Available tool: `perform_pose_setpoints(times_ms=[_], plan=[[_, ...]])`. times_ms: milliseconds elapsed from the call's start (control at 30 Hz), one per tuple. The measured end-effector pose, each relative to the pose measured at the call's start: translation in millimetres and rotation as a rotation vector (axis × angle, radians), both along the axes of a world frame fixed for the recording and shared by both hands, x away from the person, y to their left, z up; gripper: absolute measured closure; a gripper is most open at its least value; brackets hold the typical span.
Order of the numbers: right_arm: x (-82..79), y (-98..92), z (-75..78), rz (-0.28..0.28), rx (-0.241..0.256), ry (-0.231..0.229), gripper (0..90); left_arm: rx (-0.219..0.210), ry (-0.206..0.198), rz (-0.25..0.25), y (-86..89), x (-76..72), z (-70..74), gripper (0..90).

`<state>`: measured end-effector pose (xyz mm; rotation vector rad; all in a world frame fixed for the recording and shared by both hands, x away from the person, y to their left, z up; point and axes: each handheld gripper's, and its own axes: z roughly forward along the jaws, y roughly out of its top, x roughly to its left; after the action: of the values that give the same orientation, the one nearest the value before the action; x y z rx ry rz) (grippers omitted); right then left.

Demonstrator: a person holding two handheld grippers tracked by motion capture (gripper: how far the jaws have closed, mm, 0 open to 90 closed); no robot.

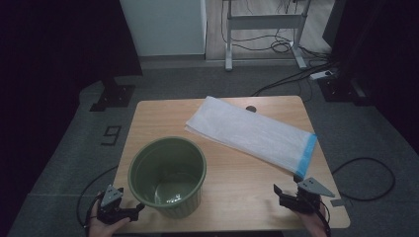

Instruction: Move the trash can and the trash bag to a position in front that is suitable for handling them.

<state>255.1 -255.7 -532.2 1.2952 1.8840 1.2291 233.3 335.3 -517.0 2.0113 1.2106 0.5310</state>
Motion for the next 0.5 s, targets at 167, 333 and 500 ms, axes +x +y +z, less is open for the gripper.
perform_pose_setpoints(times_ms=[167,333,500], plan=[[1.2,-3.1,-1.1,-0.005,-0.003,0.001,14.5,-0.044,-0.031,-0.042,3.1,-5.9,5.2,0.0],[2.0,-4.5,-1.5,-0.014,-0.003,0.002,14.5,-0.070,-0.088,-0.156,-0.2,-15.2,17.0,0.0],[2.2,-4.3,-2.6,-0.018,-0.006,0.008,14.5,-0.056,-0.141,-0.289,-21.9,-20.2,29.9,0.9]])
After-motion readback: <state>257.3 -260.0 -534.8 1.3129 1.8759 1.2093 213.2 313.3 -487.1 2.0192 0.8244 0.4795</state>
